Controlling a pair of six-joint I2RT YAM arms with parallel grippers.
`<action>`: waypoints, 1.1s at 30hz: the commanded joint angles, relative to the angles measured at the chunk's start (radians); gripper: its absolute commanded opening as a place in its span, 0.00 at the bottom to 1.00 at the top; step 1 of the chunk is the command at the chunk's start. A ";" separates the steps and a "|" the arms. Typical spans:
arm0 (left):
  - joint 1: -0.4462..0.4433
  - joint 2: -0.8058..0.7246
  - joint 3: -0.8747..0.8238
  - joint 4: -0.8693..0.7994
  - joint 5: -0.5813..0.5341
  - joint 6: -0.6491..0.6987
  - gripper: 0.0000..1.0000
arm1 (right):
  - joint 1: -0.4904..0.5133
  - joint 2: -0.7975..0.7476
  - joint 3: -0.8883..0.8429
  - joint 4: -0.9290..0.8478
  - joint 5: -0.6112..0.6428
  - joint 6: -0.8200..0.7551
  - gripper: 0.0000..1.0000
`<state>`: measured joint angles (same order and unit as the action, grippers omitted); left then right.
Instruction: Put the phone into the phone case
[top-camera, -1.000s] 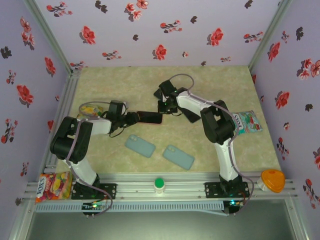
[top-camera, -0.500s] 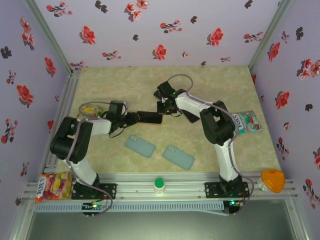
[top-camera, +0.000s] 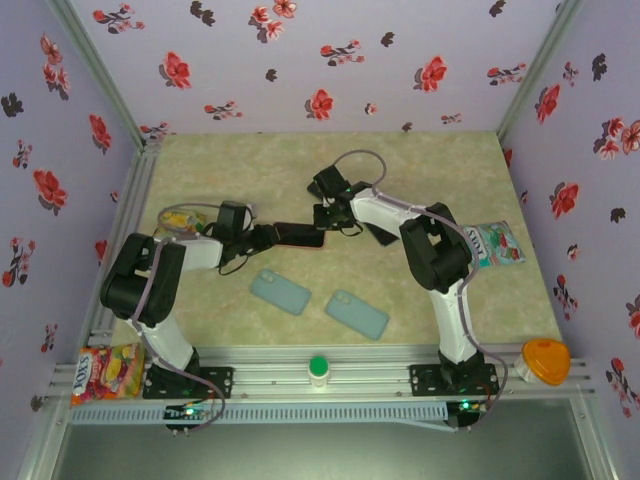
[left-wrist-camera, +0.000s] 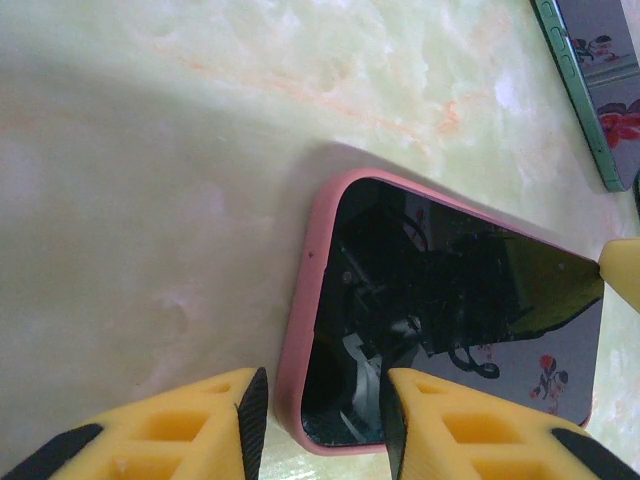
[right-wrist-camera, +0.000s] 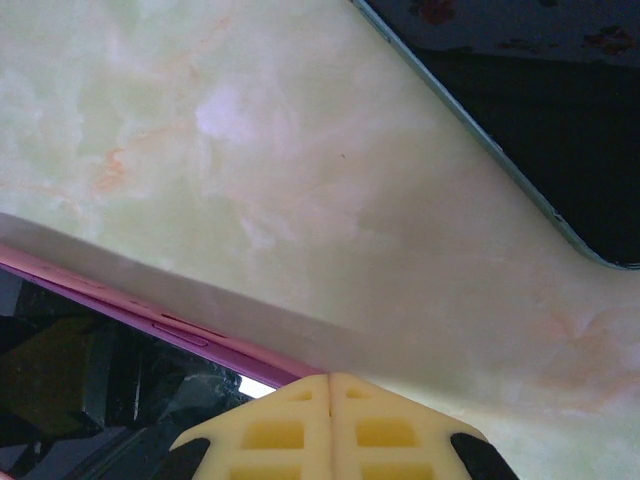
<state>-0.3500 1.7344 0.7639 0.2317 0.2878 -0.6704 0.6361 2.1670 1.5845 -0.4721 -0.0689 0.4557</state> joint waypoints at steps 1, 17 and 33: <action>-0.008 0.005 -0.013 0.022 -0.007 -0.002 0.39 | 0.056 0.189 -0.126 -0.160 -0.039 0.018 0.00; -0.009 0.040 -0.009 0.052 -0.005 -0.018 0.39 | 0.072 0.142 -0.240 -0.089 -0.080 0.072 0.00; -0.009 0.053 0.014 0.069 -0.002 -0.026 0.39 | 0.079 -0.073 -0.313 -0.027 -0.163 0.166 0.00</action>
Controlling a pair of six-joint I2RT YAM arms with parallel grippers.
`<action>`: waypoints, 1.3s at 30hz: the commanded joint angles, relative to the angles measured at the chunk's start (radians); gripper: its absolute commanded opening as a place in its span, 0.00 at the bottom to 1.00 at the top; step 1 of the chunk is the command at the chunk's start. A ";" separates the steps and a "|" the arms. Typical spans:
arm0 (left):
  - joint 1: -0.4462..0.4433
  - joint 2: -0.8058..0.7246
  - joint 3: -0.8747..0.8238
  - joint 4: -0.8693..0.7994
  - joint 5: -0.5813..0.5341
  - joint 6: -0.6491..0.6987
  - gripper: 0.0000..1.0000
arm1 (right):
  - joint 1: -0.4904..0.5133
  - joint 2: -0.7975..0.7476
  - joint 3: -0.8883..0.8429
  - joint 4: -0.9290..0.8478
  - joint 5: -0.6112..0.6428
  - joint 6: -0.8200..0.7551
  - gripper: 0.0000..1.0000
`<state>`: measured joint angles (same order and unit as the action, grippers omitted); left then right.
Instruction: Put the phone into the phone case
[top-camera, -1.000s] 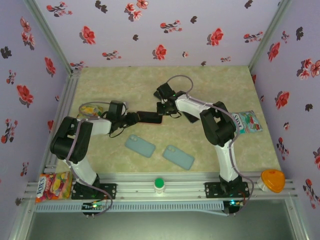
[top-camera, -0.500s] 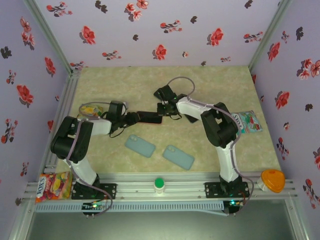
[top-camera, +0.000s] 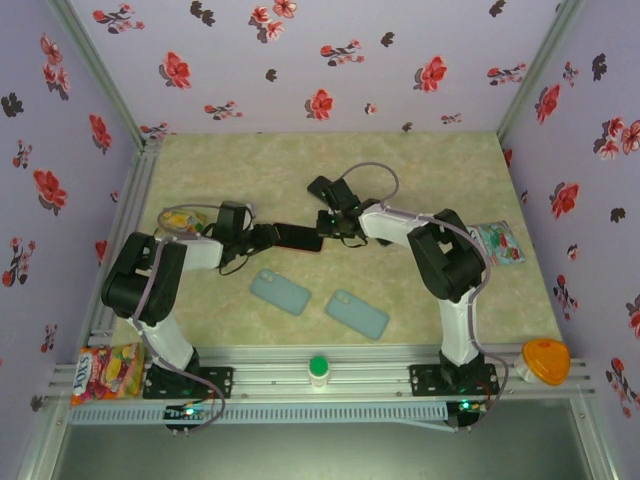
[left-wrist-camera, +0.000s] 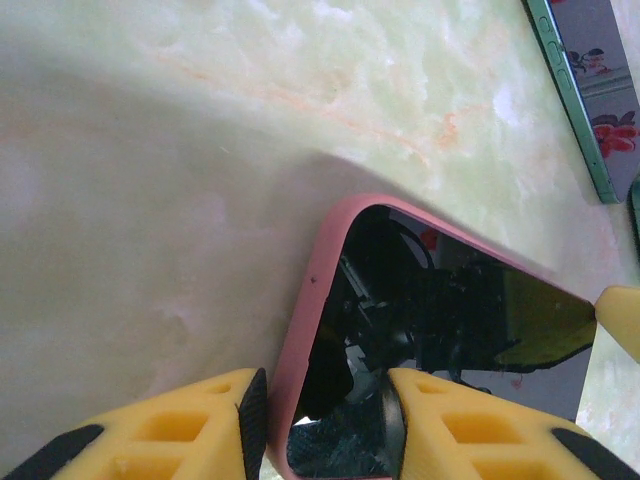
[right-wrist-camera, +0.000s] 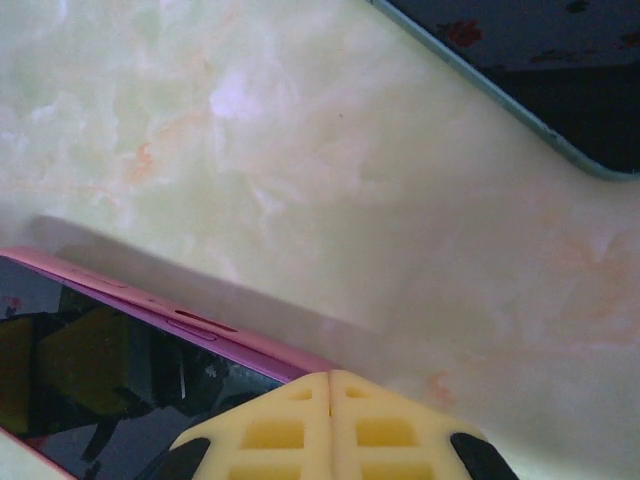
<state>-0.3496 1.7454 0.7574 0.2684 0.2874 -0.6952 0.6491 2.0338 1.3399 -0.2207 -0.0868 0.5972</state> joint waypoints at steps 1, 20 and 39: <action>-0.009 0.040 0.022 0.032 -0.002 0.000 0.39 | 0.065 0.053 -0.061 -0.286 -0.140 0.021 0.00; -0.009 0.031 0.020 0.028 -0.002 0.008 0.39 | 0.051 0.029 0.104 -0.391 -0.120 -0.067 0.00; -0.010 0.025 0.008 0.037 -0.001 0.003 0.40 | 0.051 -0.050 0.109 -0.410 -0.079 -0.081 0.00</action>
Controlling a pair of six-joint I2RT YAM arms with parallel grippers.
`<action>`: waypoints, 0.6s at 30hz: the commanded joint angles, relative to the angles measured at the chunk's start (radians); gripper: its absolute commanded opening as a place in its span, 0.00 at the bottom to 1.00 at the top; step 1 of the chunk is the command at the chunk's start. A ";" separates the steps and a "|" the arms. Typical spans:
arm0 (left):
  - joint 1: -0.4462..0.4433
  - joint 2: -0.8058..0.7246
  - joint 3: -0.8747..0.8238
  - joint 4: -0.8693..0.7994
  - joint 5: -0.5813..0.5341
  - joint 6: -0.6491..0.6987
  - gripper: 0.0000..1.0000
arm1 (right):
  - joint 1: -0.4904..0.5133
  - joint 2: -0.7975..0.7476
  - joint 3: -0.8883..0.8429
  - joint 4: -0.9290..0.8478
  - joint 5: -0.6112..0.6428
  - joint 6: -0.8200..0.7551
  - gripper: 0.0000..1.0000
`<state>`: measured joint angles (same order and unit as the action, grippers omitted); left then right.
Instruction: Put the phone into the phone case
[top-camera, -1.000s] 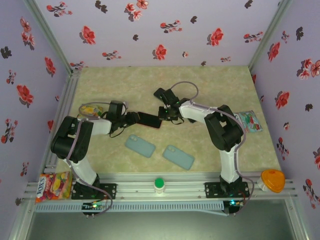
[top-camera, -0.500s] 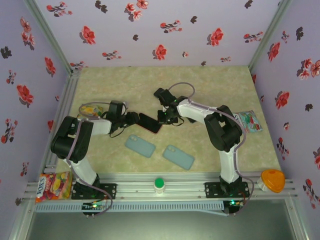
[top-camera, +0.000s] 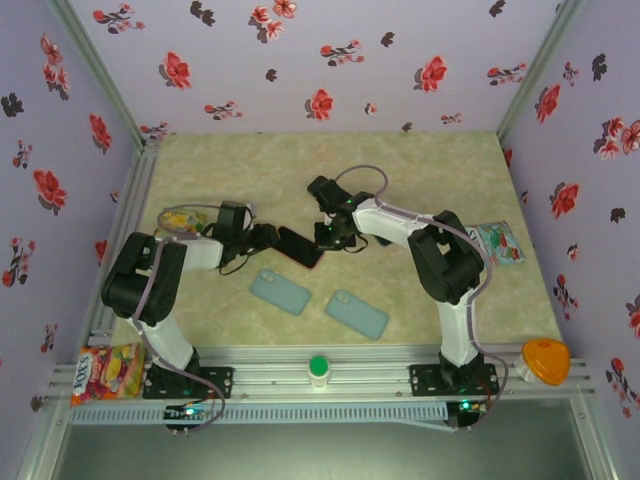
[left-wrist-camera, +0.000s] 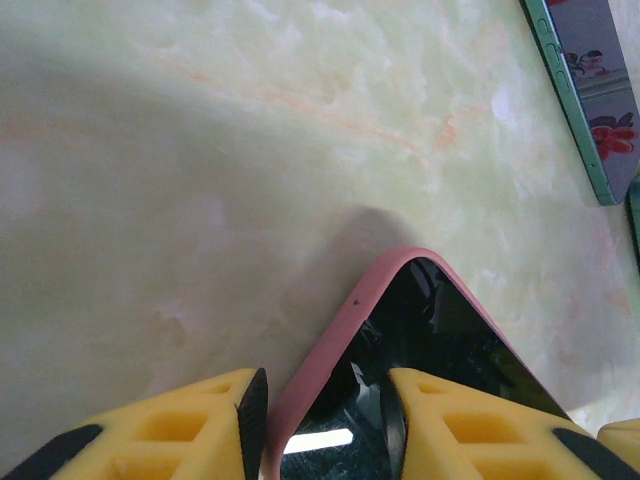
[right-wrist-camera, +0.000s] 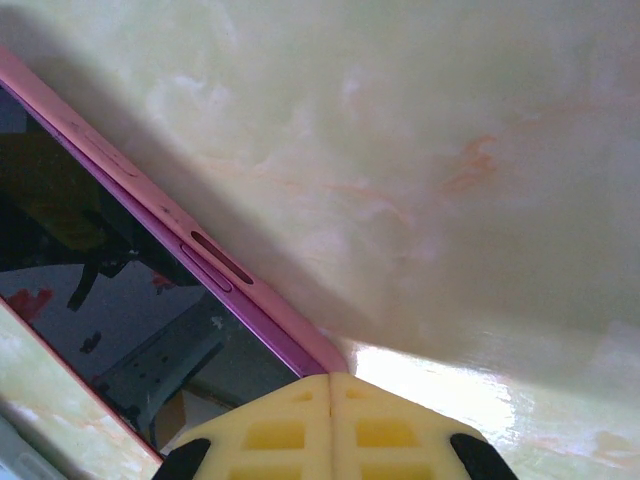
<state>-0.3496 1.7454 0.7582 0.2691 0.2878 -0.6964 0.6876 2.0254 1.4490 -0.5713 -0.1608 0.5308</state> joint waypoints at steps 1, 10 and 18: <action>-0.009 0.025 0.007 0.037 -0.002 0.004 0.40 | 0.013 -0.044 0.000 -0.056 -0.009 -0.017 0.00; -0.010 0.023 0.007 0.036 -0.006 0.004 0.42 | 0.018 -0.062 -0.001 -0.046 -0.023 -0.012 0.00; -0.011 0.022 0.006 0.036 -0.006 0.002 0.43 | 0.021 -0.039 -0.005 -0.035 -0.034 -0.010 0.00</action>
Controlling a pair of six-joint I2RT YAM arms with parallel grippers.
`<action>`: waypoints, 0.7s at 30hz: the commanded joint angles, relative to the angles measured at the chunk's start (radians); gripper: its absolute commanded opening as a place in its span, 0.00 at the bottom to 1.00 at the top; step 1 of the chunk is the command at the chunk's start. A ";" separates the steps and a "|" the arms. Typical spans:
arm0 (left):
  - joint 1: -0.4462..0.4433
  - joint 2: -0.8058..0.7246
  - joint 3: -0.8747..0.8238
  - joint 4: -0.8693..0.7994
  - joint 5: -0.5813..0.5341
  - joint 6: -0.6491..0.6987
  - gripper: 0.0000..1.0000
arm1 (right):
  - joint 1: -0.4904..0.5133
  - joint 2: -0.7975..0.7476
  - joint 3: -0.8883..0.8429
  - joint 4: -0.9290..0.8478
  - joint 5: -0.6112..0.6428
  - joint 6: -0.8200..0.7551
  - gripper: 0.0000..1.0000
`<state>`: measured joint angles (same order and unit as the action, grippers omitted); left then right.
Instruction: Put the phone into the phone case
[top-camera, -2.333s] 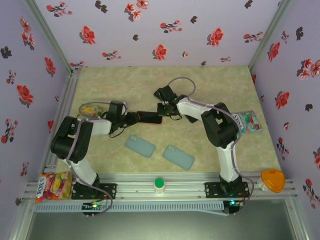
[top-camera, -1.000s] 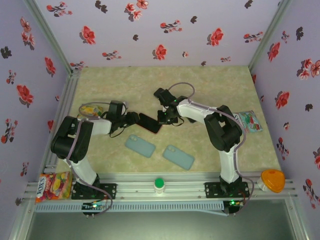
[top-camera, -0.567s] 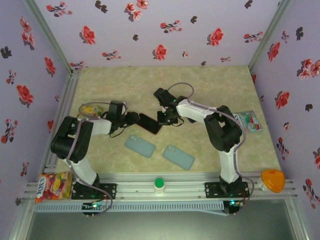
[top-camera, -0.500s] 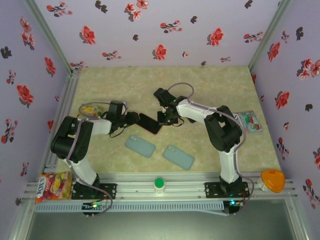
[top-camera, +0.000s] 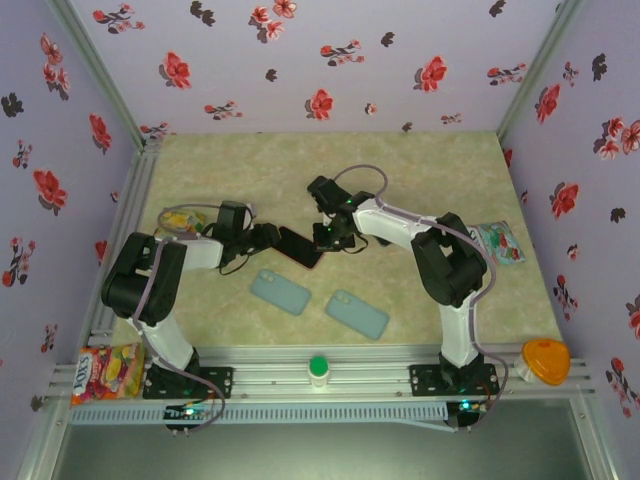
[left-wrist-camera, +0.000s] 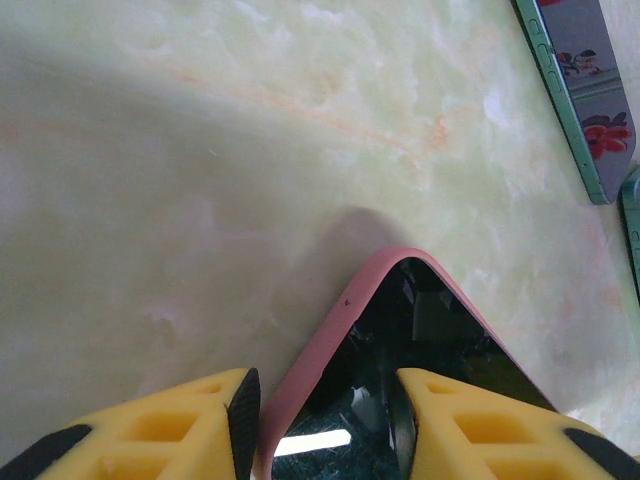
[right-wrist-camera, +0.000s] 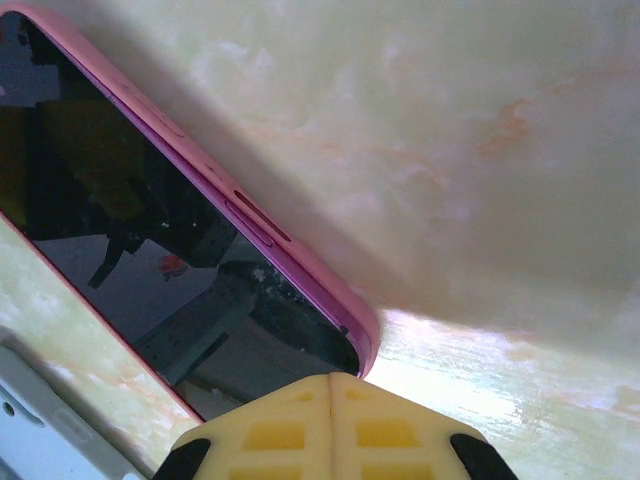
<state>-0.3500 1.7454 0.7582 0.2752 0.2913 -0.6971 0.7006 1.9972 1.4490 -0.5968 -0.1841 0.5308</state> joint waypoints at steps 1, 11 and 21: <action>-0.009 0.020 0.005 0.030 -0.009 0.003 0.43 | 0.008 -0.004 -0.005 -0.006 -0.011 -0.010 0.00; -0.009 0.012 -0.001 0.025 -0.010 0.007 0.43 | 0.003 0.064 -0.024 0.017 0.006 -0.011 0.00; -0.009 0.008 -0.005 0.024 -0.012 0.007 0.43 | 0.000 0.120 -0.023 -0.015 0.021 -0.028 0.00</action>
<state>-0.3500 1.7454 0.7582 0.2760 0.2913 -0.6971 0.6994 2.0308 1.4437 -0.5842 -0.1875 0.5270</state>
